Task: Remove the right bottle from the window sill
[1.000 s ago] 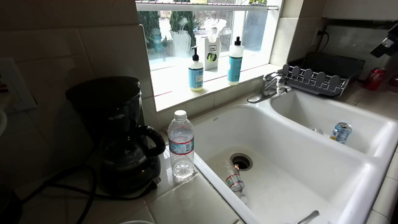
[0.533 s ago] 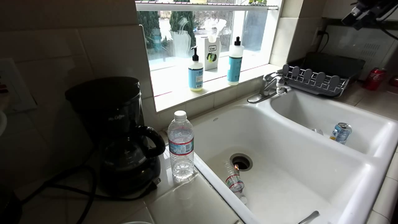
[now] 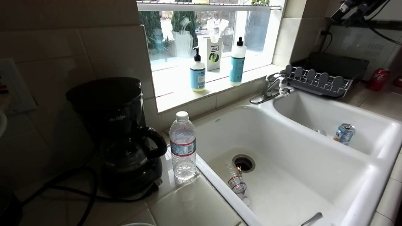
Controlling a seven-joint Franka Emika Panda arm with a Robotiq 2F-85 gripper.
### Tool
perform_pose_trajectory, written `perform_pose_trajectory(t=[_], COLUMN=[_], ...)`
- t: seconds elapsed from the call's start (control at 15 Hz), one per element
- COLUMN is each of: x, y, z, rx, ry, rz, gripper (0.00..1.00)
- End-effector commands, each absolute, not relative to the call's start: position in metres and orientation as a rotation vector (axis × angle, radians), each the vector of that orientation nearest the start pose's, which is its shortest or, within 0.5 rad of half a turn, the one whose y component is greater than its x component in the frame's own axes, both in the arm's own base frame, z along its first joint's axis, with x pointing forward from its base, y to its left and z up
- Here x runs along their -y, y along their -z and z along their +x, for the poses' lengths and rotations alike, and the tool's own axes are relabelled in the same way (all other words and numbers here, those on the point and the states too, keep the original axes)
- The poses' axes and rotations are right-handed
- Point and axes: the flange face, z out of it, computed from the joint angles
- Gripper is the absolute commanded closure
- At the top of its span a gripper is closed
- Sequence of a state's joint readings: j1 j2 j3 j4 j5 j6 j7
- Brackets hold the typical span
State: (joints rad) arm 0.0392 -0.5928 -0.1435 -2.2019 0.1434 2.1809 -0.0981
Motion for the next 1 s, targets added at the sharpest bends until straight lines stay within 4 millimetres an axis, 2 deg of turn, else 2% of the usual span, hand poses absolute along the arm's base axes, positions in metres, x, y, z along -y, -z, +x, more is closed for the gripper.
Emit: perform_pose_trajectory(t=[0.0,0.27,0.4,0.67,0.93], x=[0.052,0.063,0.065,0.05,0.016], y=[-0.662,-0.658,-0.661,-0.652,-0.636], z=[0.43,0.481,0.513,0.575,0.617], rx=[-0.104,-0.046,0.037,0.204,0.291], ry=[0.856,0.817,0.839,0.83,0.809], rz=[-2.902,-3.004,-3.006,-3.009,-2.988], gripper=[0.0,0.0,0.0,0.0,0.0])
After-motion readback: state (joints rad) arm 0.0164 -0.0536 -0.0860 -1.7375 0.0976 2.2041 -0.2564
